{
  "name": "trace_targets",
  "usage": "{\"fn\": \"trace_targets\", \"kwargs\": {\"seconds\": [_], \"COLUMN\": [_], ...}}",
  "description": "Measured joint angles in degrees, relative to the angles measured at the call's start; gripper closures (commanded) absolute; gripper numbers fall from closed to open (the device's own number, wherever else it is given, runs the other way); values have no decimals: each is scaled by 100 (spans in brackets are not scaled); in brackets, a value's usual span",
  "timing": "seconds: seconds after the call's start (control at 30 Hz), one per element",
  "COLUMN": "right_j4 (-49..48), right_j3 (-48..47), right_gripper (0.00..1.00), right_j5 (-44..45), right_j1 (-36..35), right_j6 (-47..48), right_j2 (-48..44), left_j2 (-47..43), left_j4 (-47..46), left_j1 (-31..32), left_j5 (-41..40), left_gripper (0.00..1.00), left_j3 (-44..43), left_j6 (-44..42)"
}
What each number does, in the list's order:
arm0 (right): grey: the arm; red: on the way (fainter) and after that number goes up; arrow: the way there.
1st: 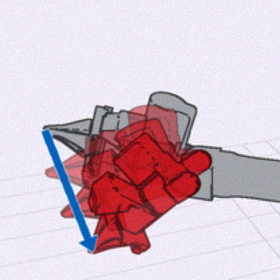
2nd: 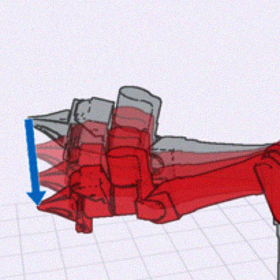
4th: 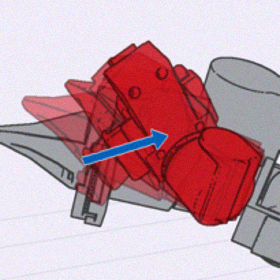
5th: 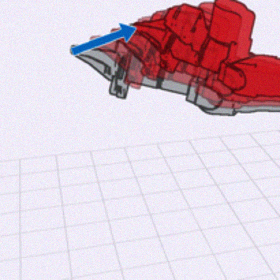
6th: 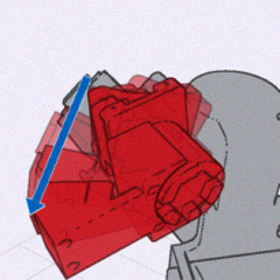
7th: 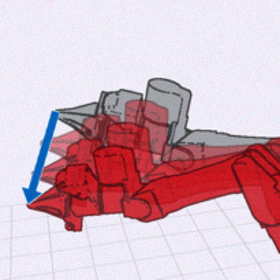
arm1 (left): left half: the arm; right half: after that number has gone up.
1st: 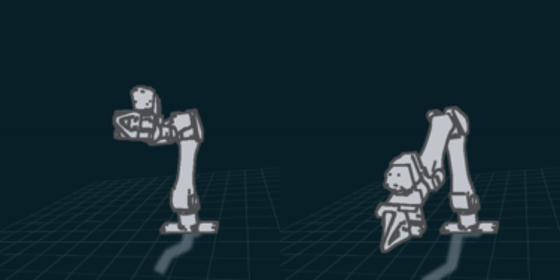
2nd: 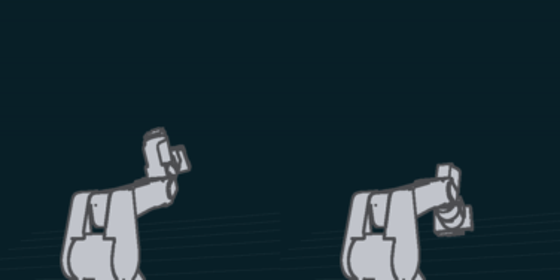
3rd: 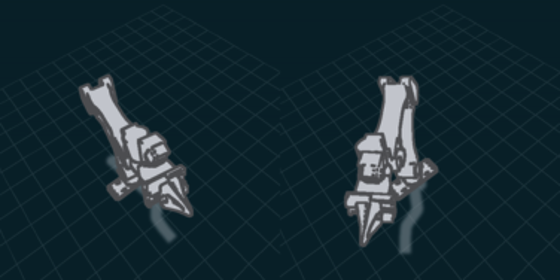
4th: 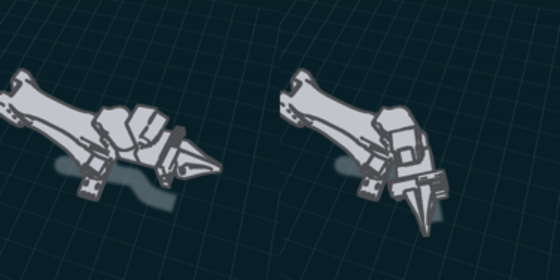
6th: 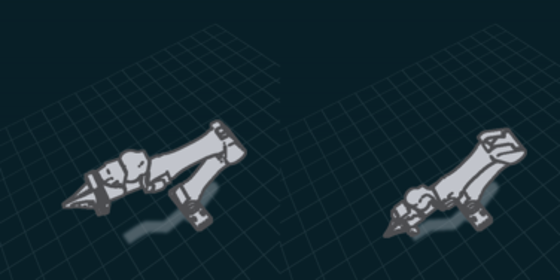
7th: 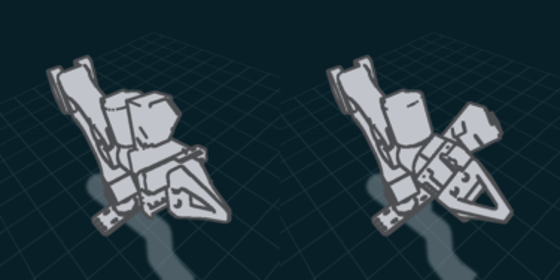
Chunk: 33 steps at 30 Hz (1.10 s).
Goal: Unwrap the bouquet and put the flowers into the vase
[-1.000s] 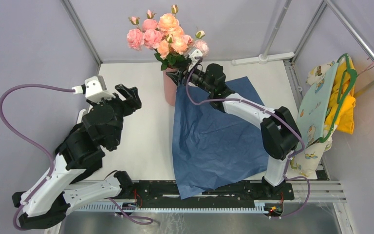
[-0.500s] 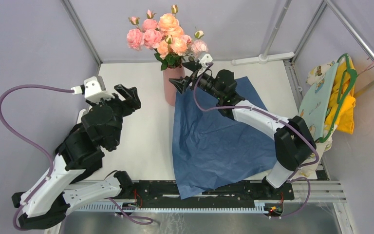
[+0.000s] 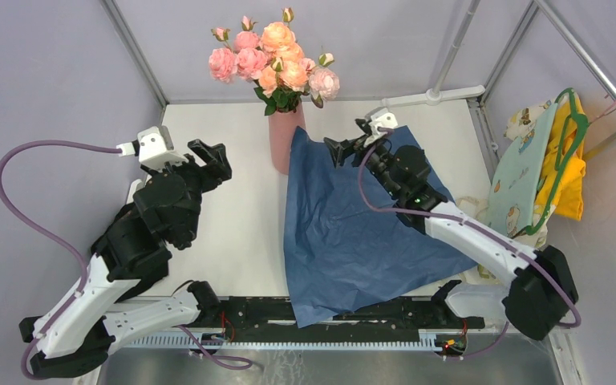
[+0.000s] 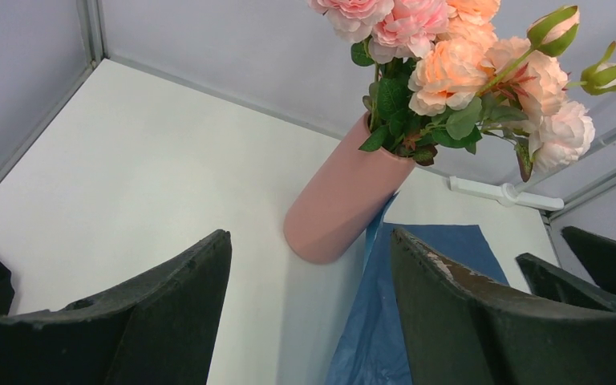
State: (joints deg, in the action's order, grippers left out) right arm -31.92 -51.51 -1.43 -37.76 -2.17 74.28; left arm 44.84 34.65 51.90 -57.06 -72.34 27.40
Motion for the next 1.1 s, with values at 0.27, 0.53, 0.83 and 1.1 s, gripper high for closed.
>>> {"fn": "trace_targets", "kwargs": {"seconds": [0.27, 0.53, 0.83, 1.1], "right_j4": [953, 1429, 1716, 1864], "right_j3": [605, 1220, 1449, 1580], "right_gripper": [2, 2, 2, 2], "right_j5": [2317, 3530, 4013, 4232], "right_j1": [0, 0, 0, 0], "right_j6": [551, 708, 651, 546], "right_j2": [-1257, -2350, -2973, -3161], "left_j2": [24, 44, 57, -37], "left_j4": [2, 70, 136, 245], "left_j1": [0, 0, 0, 0], "left_j5": [-9, -11, -7, -11], "left_gripper": [21, 21, 21, 21], "left_j3": [9, 11, 11, 66], "left_j6": [0, 105, 245, 339]}}
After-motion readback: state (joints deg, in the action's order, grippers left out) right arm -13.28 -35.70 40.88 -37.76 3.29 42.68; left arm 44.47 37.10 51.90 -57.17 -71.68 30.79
